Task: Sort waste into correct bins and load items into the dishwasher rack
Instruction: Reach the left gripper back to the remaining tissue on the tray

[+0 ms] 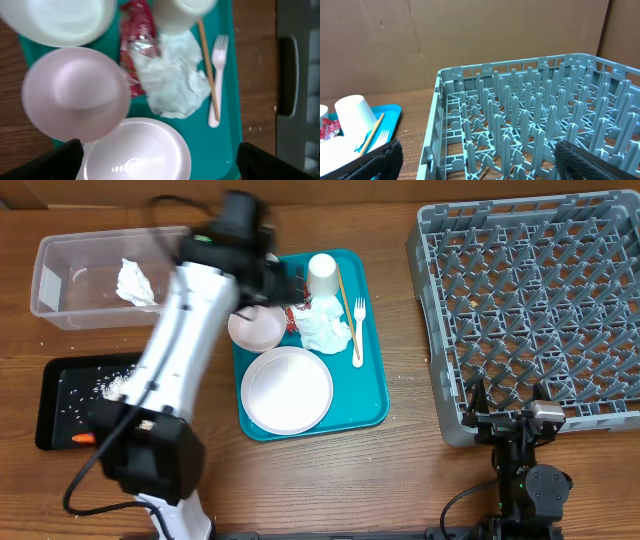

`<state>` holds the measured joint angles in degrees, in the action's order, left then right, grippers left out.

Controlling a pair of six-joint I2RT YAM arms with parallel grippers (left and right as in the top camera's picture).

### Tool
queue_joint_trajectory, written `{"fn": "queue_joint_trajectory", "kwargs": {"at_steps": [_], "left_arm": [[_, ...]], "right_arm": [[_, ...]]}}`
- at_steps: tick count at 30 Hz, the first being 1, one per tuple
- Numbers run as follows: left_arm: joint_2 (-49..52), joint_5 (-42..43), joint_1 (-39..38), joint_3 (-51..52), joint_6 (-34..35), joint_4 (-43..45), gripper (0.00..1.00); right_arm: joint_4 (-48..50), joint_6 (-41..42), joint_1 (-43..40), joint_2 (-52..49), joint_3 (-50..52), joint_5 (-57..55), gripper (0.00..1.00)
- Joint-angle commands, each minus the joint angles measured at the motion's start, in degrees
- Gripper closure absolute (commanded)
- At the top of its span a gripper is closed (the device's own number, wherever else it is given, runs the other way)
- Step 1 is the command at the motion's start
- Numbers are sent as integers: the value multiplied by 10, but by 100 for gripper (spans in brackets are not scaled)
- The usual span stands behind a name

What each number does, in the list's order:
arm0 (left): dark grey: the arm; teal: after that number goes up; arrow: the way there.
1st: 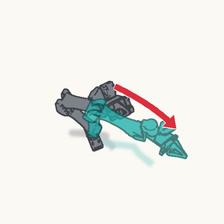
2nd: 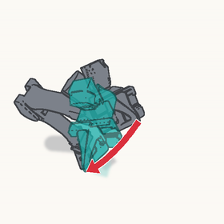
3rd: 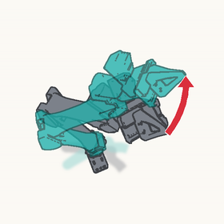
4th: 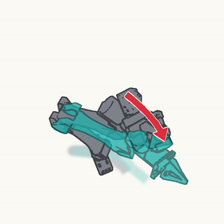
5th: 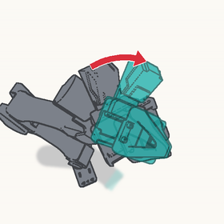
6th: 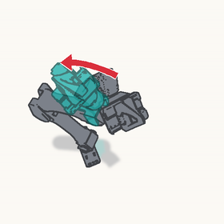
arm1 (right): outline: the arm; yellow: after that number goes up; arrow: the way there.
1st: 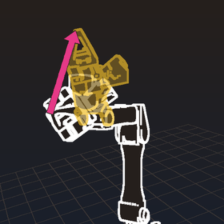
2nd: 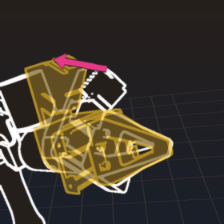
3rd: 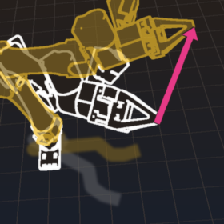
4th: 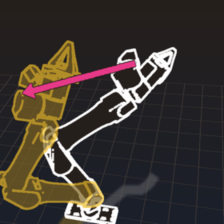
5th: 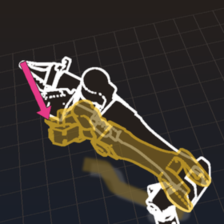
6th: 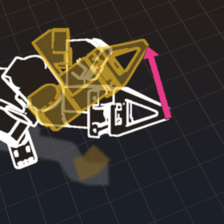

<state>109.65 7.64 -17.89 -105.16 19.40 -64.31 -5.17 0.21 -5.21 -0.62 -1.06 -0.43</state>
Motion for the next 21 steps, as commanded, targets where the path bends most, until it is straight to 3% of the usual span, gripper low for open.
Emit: {"fn": "queue_joint_trajectory", "kwargs": {"at_steps": [1,8,21], "left_arm": [[13,-83,-55,2,-4,-2,0],[110,-97,-127,2,-2,1,0],[183,-146,-128,2,-35,64,0]], "right_arm": [[3,0,-2,5,6,-4,0],[3,0,-2,5,6,-4,0],[3,0,-2,4,6,-4,0]]}}
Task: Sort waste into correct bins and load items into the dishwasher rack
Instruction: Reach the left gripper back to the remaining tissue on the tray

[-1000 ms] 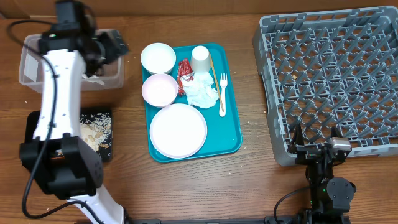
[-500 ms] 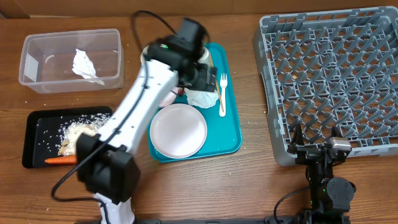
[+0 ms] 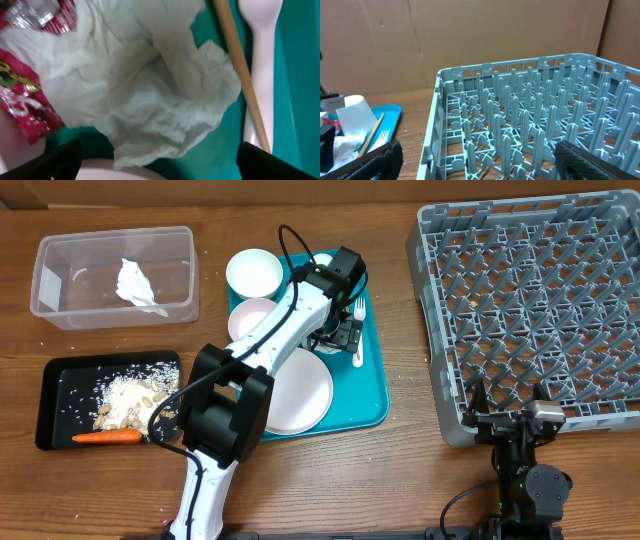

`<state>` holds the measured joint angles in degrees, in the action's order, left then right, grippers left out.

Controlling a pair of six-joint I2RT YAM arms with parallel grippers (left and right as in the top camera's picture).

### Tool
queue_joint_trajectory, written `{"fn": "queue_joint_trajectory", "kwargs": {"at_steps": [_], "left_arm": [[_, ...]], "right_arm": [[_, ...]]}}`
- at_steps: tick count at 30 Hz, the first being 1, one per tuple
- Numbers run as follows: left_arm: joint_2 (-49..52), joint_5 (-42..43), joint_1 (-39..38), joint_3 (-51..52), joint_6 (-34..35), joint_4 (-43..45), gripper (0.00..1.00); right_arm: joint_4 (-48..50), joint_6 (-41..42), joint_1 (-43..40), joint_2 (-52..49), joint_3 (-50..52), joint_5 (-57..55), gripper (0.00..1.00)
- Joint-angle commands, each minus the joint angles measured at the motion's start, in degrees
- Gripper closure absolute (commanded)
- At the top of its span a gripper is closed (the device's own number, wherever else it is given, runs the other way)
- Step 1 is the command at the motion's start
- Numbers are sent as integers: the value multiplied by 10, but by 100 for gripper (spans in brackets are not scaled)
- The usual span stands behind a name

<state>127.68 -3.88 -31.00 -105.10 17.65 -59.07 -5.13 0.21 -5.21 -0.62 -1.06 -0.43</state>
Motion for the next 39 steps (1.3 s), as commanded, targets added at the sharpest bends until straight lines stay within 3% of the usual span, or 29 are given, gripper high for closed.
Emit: {"fn": "queue_joint_trajectory", "kwargs": {"at_steps": [1,19,22,25,31,32,39], "left_arm": [[4,-31,3,1,-24,19,0],[42,-25,3,1,-49,41,2],[42,-25,3,1,-53,41,12],[42,-25,2,1,-55,40,30],[36,-25,2,-9,-54,23,91],[33,-25,2,-17,-54,16,96],[0,-25,2,-108,-26,-62,96]], "right_arm": [[3,0,-2,4,6,-4,0],[3,0,-2,4,6,-4,0],[3,0,-2,4,6,-4,0],[3,0,-2,4,6,-4,0],[3,0,-2,4,6,-4,0],[3,0,-2,4,6,-4,0],[3,0,-2,4,6,-4,0]]}}
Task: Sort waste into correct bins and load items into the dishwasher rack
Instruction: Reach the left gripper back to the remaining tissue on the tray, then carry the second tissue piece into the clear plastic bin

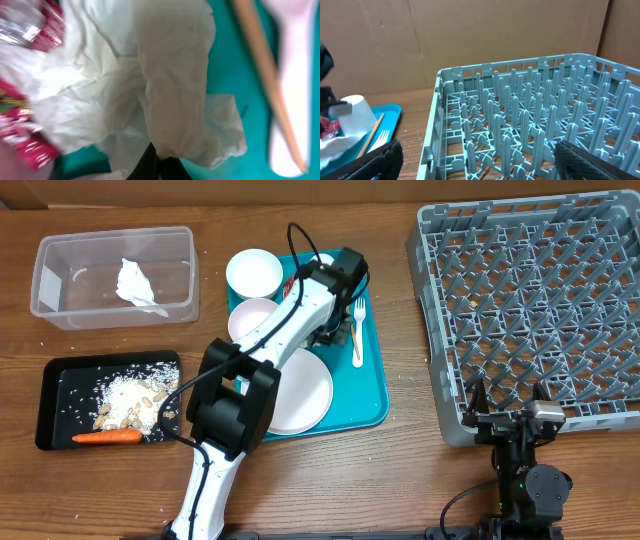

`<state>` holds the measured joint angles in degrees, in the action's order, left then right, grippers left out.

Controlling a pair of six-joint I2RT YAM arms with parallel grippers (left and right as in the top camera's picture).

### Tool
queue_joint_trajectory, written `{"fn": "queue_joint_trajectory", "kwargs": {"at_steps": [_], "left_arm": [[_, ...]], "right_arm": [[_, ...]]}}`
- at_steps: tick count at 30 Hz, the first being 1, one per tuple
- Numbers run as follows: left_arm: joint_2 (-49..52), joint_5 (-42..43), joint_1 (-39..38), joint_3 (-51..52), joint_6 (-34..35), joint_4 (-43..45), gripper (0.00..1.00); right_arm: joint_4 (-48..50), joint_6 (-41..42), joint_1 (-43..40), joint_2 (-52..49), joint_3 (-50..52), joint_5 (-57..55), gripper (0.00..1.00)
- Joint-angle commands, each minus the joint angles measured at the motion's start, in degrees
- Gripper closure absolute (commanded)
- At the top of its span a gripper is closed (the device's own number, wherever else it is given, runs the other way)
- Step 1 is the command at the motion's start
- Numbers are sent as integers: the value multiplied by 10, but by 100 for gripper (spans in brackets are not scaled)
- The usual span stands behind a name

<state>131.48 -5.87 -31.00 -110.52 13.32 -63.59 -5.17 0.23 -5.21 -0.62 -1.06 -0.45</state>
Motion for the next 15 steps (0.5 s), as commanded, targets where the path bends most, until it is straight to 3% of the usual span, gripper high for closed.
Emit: {"fn": "queue_joint_trajectory", "kwargs": {"at_steps": [1,8,15], "left_arm": [[-45,-5,3,-73,21,-30,96],[-98,-5,30,-184,22,-87,96],[-138,3,122,-192,41,-89,96]], "right_arm": [[3,-1,-2,4,6,-3,0],[3,-1,-2,4,6,-3,0],[3,-1,-2,4,6,-3,0]]}}
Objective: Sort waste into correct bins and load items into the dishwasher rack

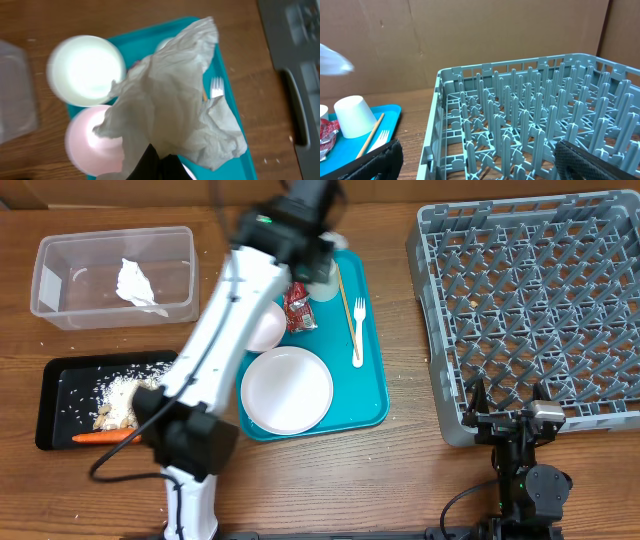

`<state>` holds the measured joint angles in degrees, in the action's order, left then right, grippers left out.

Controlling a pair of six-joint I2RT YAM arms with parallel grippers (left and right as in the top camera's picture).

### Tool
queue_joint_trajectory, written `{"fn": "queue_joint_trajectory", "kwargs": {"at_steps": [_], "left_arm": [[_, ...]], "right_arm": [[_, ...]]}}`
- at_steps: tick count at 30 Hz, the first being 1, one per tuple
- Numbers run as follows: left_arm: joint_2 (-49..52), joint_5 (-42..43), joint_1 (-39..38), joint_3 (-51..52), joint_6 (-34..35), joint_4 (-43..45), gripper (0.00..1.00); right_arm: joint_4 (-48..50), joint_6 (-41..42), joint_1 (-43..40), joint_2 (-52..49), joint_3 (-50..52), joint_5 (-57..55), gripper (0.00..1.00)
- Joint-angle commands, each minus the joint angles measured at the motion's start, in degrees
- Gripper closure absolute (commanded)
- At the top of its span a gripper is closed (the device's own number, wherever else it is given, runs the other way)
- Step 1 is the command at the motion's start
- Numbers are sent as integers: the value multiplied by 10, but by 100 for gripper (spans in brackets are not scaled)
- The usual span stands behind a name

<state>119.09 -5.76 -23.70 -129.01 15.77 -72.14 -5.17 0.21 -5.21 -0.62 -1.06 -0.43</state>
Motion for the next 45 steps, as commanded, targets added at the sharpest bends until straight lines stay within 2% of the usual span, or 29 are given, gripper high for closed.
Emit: {"fn": "queue_joint_trajectory", "kwargs": {"at_steps": [1,15,18,20,22,23,30,34,38,42,45], "left_arm": [[-15,2,67,-7,19,-3,96],[16,-4,290,-5,83,29,96],[33,-4,325,-5,83,30,93],[44,-4,344,-5,83,24,68],[53,-4,358,-5,83,17,19],[58,-4,362,-5,83,14,0],[59,18,372,-5,81,-15,0],[58,150,351,-5,28,-20,3],[58,220,303,-5,8,-24,5],[58,212,226,-5,-25,-35,6],[58,163,164,-5,-25,-41,9]], "right_arm": [[3,0,-2,4,6,-4,0],[3,0,-2,4,6,-4,0],[3,0,-2,4,6,-4,0],[3,0,-2,4,6,-4,0],[3,0,-2,4,6,-4,0],[3,0,-2,4,6,-4,0],[3,0,-2,4,6,-4,0],[3,0,-2,4,6,-4,0],[3,0,-2,4,6,-4,0],[3,0,-2,4,6,-4,0],[3,0,-2,4,6,-4,0]]}}
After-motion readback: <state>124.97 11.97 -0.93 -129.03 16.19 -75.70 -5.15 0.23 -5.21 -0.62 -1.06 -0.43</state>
